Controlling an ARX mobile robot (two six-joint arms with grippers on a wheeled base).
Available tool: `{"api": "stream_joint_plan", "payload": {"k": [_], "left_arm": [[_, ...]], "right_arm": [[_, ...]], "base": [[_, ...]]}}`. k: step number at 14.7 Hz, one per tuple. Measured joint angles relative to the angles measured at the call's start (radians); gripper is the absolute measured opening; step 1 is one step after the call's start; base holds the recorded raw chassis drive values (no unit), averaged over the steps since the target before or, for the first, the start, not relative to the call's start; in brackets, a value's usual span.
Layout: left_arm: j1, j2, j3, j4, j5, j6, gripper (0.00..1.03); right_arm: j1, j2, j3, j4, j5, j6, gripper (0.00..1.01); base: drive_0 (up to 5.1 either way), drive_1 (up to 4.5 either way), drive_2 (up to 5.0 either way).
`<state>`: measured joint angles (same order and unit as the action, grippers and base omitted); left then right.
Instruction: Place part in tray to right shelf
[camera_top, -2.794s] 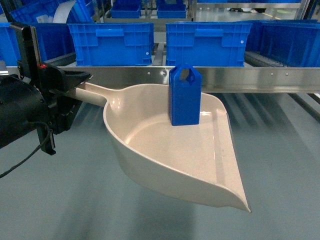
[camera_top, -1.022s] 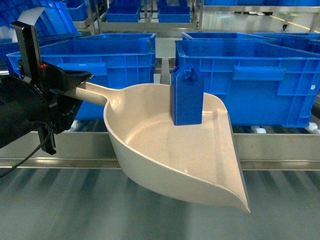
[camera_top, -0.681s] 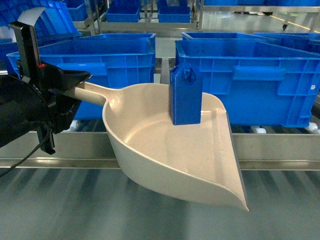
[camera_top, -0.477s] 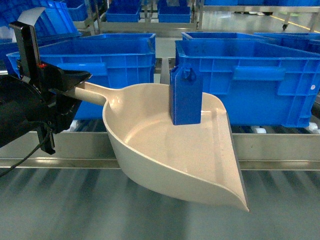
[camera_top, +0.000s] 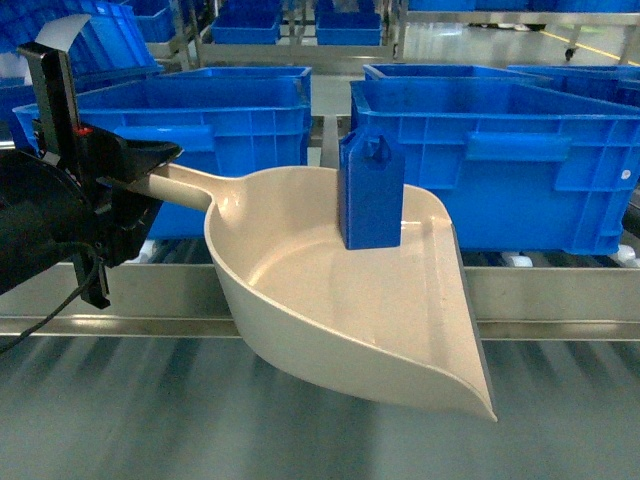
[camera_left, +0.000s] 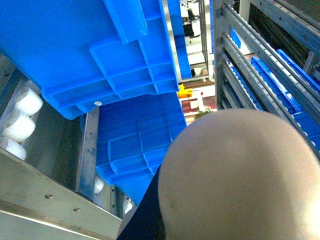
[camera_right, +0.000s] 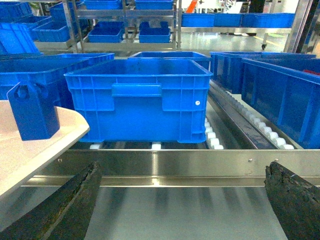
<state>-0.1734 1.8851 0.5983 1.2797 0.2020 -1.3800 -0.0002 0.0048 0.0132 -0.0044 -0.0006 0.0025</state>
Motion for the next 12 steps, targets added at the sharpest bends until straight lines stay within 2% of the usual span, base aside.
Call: {"api": "stream_joint_plan", "payload": {"k": [12], "left_arm": [[0.0,0.0,0.0,0.0,0.0,0.0,0.15]], "right_arm": [[0.0,0.0,0.0,0.0,0.0,0.0,0.98]], "base": [[0.0,0.0,0.0]]}}
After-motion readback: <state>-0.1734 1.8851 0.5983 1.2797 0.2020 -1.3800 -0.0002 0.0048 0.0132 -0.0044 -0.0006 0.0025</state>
